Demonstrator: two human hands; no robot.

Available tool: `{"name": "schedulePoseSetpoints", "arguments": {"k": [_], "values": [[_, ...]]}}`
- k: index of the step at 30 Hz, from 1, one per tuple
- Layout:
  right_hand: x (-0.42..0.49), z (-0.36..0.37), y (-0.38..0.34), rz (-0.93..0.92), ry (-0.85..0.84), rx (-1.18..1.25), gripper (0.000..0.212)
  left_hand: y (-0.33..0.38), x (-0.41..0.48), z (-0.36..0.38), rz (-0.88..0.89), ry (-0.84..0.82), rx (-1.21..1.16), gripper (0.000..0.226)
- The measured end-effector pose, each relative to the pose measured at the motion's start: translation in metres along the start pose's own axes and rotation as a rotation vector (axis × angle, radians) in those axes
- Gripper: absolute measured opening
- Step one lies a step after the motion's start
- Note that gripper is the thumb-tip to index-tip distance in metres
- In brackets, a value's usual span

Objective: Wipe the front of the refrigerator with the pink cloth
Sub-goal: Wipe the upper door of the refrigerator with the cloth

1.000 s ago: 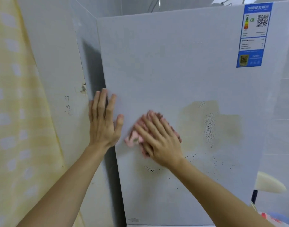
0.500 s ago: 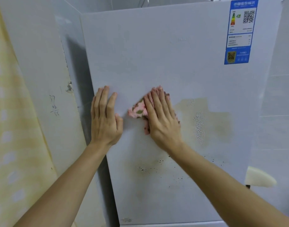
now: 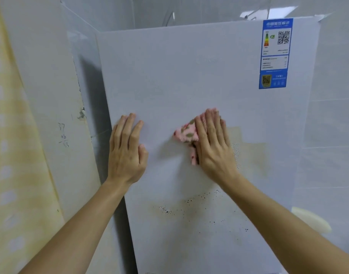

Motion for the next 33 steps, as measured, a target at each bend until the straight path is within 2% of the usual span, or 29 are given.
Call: {"name": "schedulePoseSetpoints", "arguments": {"k": [4,6,9,12,14,18,22,25,29,33], "values": [[-0.003,0.006,-0.01,0.087,0.032,0.061,0.064,0.012,0.006,0.006,-0.01,-0.005,-0.001,0.061],[-0.032,0.011,-0.014,-0.003,-0.047,0.079,0.059,0.017,0.006,0.009,-0.033,-0.006,-0.001,0.065],[-0.082,0.013,-0.009,-0.245,-0.209,0.002,0.058,0.019,0.004,0.012,-0.045,-0.009,0.015,0.069],[-0.093,0.004,-0.001,-0.347,-0.28,-0.057,0.055,0.022,0.005,0.011,-0.056,-0.015,0.003,0.07],[-0.076,-0.003,0.008,-0.29,-0.263,-0.042,0.057,0.023,0.006,0.009,-0.056,-0.017,-0.007,0.069],[-0.003,-0.025,0.036,0.002,-0.027,-0.019,0.06,0.028,0.012,0.005,-0.035,-0.014,-0.016,0.068],[0.017,-0.026,0.034,0.126,0.075,0.012,0.06,0.035,0.018,0.007,-0.061,-0.034,-0.033,0.067],[-0.021,-0.016,0.029,0.156,0.062,-0.008,0.059,0.039,0.014,0.011,-0.074,-0.03,-0.034,0.068],[-0.087,-0.01,0.031,0.089,-0.073,-0.084,0.063,0.042,0.009,0.015,-0.074,-0.013,-0.022,0.069],[-0.099,-0.016,0.038,0.02,-0.127,-0.099,0.06,0.043,0.01,0.015,-0.067,0.007,-0.008,0.068]]}}
Point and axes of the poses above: each hand's wrist, its own x-axis towards the middle knuckle, its own z-axis out of the palm, y = z × x, the point moved 2 cm from there along x, towards the middle knuckle, and after that the axes turned 12 degrees about x, right-handed, at the moved point
